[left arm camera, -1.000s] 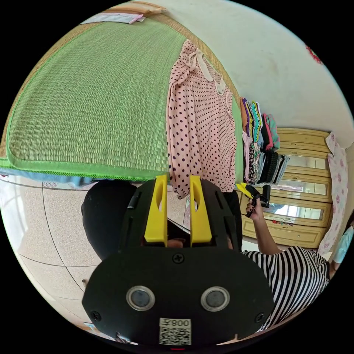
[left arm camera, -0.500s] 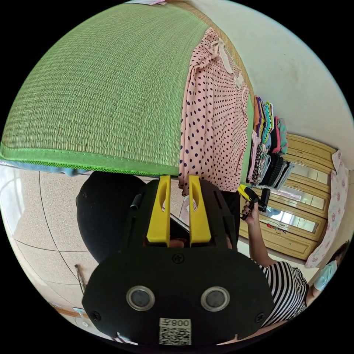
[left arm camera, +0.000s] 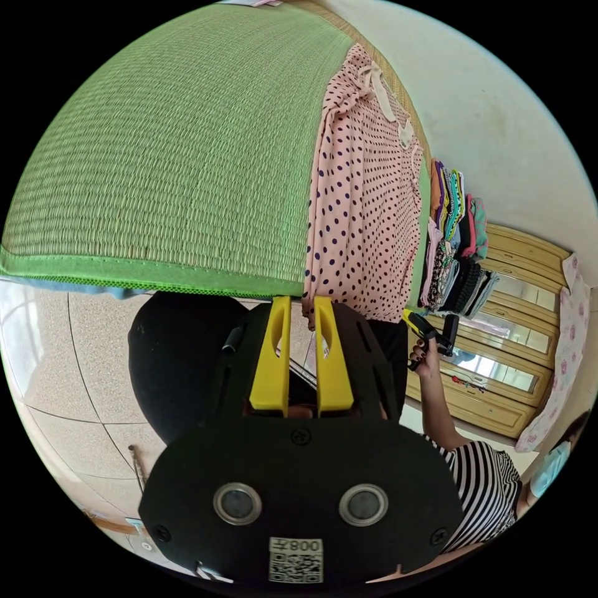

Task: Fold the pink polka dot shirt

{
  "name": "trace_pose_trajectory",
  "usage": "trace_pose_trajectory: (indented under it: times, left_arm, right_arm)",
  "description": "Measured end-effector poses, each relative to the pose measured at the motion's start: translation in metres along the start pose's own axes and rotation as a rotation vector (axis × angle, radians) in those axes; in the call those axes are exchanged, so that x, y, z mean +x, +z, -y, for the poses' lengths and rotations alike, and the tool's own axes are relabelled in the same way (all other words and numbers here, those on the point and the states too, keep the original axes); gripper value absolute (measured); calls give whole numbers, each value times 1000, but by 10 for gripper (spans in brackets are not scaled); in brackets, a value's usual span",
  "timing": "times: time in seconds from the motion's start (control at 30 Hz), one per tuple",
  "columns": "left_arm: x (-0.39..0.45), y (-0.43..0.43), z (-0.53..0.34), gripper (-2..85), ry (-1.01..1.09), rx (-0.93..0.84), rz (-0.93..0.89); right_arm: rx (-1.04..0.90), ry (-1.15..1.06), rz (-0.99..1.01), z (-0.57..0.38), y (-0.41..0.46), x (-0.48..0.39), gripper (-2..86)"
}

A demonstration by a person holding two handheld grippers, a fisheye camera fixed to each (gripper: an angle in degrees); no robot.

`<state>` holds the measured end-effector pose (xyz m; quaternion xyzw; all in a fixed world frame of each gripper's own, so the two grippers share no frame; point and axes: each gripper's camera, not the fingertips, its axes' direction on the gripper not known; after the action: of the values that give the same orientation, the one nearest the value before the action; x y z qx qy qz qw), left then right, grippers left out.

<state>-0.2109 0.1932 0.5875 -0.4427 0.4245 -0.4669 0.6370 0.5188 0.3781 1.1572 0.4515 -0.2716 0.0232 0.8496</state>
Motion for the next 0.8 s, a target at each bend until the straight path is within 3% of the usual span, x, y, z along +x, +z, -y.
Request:
trace_pose_trajectory:
  times: [0.37,0.57,0.8]
  left_arm:
    - [-22,-3,-21,6,2,30,-28]
    - [-30,-9,-38,4,41,87,-174]
    - [-31,-1,-46,32,57,85,-63]
  right_arm:
    - [27,-5,46,-12,-2,15,21]
    - [63,-20,122,-23,-12,25,21]
    - [67,-19,113,-26,-10,32,21]
